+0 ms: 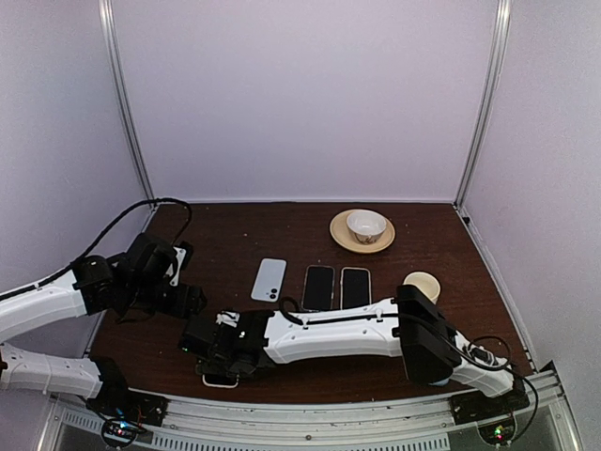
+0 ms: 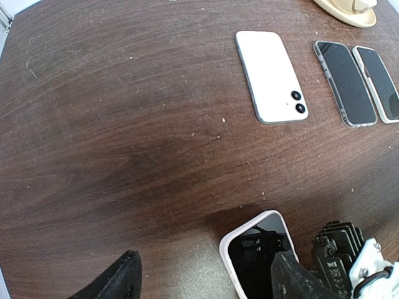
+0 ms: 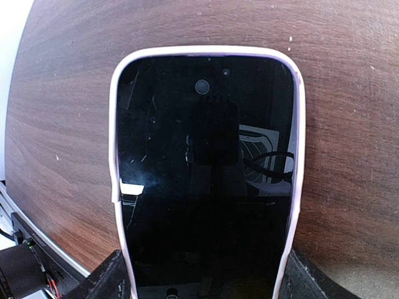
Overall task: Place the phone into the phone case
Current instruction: Move the phone with the phone case to the center of the board.
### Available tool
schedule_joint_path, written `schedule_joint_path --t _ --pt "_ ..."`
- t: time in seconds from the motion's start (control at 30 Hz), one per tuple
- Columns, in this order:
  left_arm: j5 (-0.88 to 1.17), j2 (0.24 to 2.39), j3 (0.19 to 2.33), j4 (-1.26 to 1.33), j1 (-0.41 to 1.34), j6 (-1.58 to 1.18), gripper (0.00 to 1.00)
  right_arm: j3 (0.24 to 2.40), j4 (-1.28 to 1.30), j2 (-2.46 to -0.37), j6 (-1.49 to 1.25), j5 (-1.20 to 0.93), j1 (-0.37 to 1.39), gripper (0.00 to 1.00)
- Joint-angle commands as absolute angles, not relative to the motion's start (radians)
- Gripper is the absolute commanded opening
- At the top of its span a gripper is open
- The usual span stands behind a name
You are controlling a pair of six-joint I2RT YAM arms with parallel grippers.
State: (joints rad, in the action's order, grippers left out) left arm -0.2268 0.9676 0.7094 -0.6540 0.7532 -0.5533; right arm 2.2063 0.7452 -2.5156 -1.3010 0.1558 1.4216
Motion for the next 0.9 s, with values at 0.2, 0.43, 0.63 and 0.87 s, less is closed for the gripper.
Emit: schedule_joint_path --t 0.2,0.43,0.63,0.87 --pt "-0.215 0.976 0.742 -0.633 0.747 -0.533 0.87 2.262 0.882 -2.414 -1.060 0.161 1.384 0.98" --pt "-0.193 1.034 0.778 -0.624 0.747 -0.513 0.88 2.216 1.061 -2.276 -0.971 0.207 1.374 1.00" --pt "-0.148 1.091 0.818 -0.611 0.747 -0.486 0.88 1.654 1.180 -1.879 -1.038 0.259 1.335 0.99" --pt "-0.052 1.154 0.835 -0.542 0.749 -0.520 0.83 0.911 1.090 -1.345 -1.211 0.128 1.198 1.00"
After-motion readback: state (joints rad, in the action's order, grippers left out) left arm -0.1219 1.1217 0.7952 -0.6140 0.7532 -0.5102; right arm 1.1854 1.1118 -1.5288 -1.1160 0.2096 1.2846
